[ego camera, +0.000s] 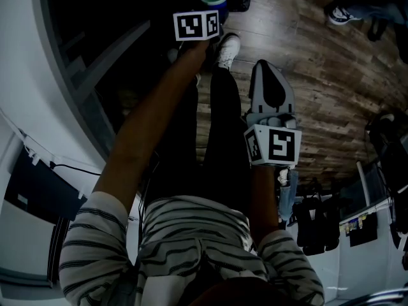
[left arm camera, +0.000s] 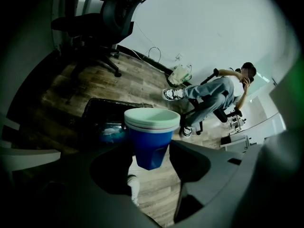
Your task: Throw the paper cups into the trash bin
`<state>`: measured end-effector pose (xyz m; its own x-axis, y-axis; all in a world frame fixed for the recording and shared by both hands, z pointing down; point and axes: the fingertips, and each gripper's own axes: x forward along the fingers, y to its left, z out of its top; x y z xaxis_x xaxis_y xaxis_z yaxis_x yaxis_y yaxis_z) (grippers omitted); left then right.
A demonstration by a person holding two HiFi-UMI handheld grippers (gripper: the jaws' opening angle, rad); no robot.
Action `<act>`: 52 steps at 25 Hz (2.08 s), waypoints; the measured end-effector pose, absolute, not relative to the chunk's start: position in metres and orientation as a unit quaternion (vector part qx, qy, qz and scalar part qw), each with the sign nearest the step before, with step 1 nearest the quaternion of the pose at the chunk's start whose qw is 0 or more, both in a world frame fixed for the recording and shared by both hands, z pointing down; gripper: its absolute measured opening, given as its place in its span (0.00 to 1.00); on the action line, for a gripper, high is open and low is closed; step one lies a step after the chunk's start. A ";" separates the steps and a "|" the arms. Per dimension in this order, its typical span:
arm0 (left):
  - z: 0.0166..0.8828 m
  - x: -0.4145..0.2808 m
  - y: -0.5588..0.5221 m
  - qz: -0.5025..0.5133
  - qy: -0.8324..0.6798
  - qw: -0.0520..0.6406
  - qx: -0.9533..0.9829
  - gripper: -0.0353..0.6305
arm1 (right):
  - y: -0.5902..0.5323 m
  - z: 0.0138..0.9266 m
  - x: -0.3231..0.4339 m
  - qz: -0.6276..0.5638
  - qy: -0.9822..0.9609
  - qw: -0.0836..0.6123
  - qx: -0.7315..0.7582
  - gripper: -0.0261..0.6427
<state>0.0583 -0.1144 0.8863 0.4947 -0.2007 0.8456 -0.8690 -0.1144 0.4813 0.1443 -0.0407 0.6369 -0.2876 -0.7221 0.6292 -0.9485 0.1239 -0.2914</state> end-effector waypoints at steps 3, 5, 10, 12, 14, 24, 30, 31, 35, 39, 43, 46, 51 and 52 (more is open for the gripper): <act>0.895 0.057 -0.115 0.310 -0.396 0.542 0.673 0.43 | -0.039 0.644 0.141 0.337 -0.732 0.176 0.566 0.06; 0.900 0.055 -0.114 0.310 -0.397 0.549 0.668 0.43 | -0.037 0.648 0.138 0.341 -0.733 0.178 0.561 0.06; 0.909 0.057 -0.120 0.306 -0.398 0.560 0.659 0.43 | -0.036 0.655 0.136 0.346 -0.732 0.181 0.558 0.06; 0.913 0.060 -0.124 0.305 -0.396 0.564 0.657 0.43 | -0.036 0.657 0.136 0.347 -0.732 0.181 0.558 0.06; 0.917 0.063 -0.127 0.305 -0.395 0.568 0.654 0.43 | -0.036 0.660 0.137 0.349 -0.732 0.182 0.557 0.06; 0.937 0.061 -0.135 0.320 -0.402 0.570 0.642 0.43 | -0.043 0.664 0.135 0.351 -0.730 0.186 0.556 0.06; 0.943 0.060 -0.142 0.319 -0.404 0.578 0.633 0.43 | -0.043 0.666 0.135 0.355 -0.730 0.186 0.553 0.06; 0.944 0.061 -0.143 0.319 -0.404 0.580 0.632 0.43 | -0.043 0.666 0.135 0.355 -0.730 0.186 0.553 0.06; 0.945 0.061 -0.147 0.311 -0.407 0.587 0.627 0.43 | -0.042 0.668 0.137 0.358 -0.728 0.187 0.554 0.06; 0.946 0.059 -0.150 0.303 -0.408 0.591 0.627 0.44 | -0.040 0.671 0.142 0.364 -0.721 0.187 0.559 0.06; 0.947 0.059 -0.152 0.304 -0.409 0.593 0.623 0.44 | -0.040 0.672 0.146 0.366 -0.719 0.188 0.560 0.06; 0.948 0.058 -0.151 0.306 -0.410 0.596 0.619 0.44 | -0.043 0.672 0.147 0.366 -0.719 0.187 0.561 0.06; 0.946 0.056 -0.147 0.305 -0.413 0.600 0.614 0.43 | -0.046 0.669 0.146 0.364 -0.720 0.184 0.562 0.06; 0.945 0.055 -0.147 0.304 -0.414 0.599 0.614 0.43 | -0.046 0.668 0.146 0.364 -0.720 0.183 0.562 0.06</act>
<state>0.0555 -0.1468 0.9450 0.4720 -0.1432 0.8699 -0.8731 0.0608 0.4838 0.1456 -0.0457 0.6684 -0.3010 -0.6760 0.6727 -0.9425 0.1036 -0.3176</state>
